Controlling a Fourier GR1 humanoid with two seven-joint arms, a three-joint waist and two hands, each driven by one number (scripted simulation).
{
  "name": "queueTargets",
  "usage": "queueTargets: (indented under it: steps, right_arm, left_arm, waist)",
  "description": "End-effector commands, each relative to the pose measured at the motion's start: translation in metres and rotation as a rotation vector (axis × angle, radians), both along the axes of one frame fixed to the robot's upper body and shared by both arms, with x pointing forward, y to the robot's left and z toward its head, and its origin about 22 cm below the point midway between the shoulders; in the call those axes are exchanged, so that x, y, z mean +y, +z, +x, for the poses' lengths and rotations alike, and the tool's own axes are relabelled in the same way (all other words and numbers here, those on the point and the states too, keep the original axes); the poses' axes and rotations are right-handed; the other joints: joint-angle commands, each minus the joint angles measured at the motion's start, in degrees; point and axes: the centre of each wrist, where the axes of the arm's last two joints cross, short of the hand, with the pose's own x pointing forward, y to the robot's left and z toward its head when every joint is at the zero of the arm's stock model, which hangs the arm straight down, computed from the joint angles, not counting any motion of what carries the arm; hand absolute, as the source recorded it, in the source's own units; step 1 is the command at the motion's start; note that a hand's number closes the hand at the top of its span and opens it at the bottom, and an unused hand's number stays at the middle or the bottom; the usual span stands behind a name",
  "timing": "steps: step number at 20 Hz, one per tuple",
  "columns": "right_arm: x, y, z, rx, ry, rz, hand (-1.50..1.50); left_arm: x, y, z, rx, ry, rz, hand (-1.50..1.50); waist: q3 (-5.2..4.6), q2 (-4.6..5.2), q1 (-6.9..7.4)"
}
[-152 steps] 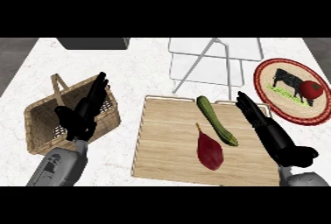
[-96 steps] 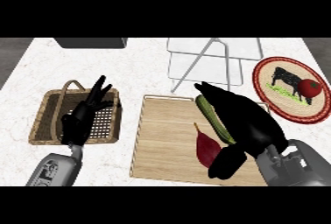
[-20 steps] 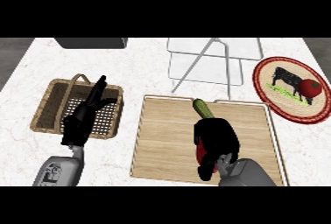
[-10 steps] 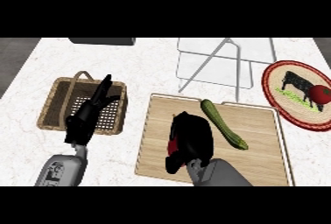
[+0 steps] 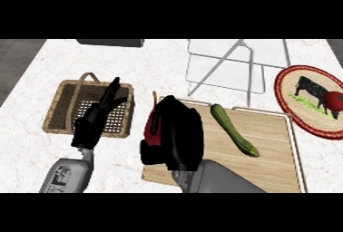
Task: Pick the pear from the tray and place it in the tiered shelf
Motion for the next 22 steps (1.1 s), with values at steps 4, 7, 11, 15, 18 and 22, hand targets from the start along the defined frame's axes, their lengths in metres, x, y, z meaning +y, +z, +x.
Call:
queueTargets:
  steps: [4, 7, 11, 15, 18, 22]
  right_arm:
    - [0.023, 0.052, 0.003, -0.121, -0.192, 0.161, 1.5]
    - [0.027, 0.067, 0.009, -0.179, -0.262, 0.092, 1.5]
    - [0.028, 0.086, 0.022, -0.265, -0.322, 0.084, 1.5]
    - [0.029, 0.118, 0.033, -0.34, -0.391, 0.051, 1.5]
    - [0.034, 0.135, 0.041, -0.379, -0.439, -0.009, 1.5]
    - [0.035, 0.164, 0.052, -0.41, -0.491, 0.014, 1.5]
  left_arm:
    - [0.008, -0.003, 0.006, 0.024, 0.021, 0.0, 0.0]
    - [-0.006, -0.01, -0.004, 0.032, 0.024, -0.006, 0.0]
    - [0.012, -0.013, -0.004, 0.05, 0.038, -0.005, 0.0]
    - [0.012, -0.008, -0.003, 0.042, 0.043, 0.004, 0.0]
    - [-0.002, -0.011, 0.001, 0.036, 0.044, 0.01, 0.0]
    - [0.006, -0.007, 0.003, 0.021, 0.052, 0.001, 0.0]
  waist:
    - [-0.29, -0.39, -1.11]
    - [-0.26, -0.97, -2.0]
    - [-0.3, -0.85, -2.24]
    - [-0.26, -0.93, -2.77]
    - [-0.28, -0.61, -3.25]
    - [-0.26, -0.33, -2.62]
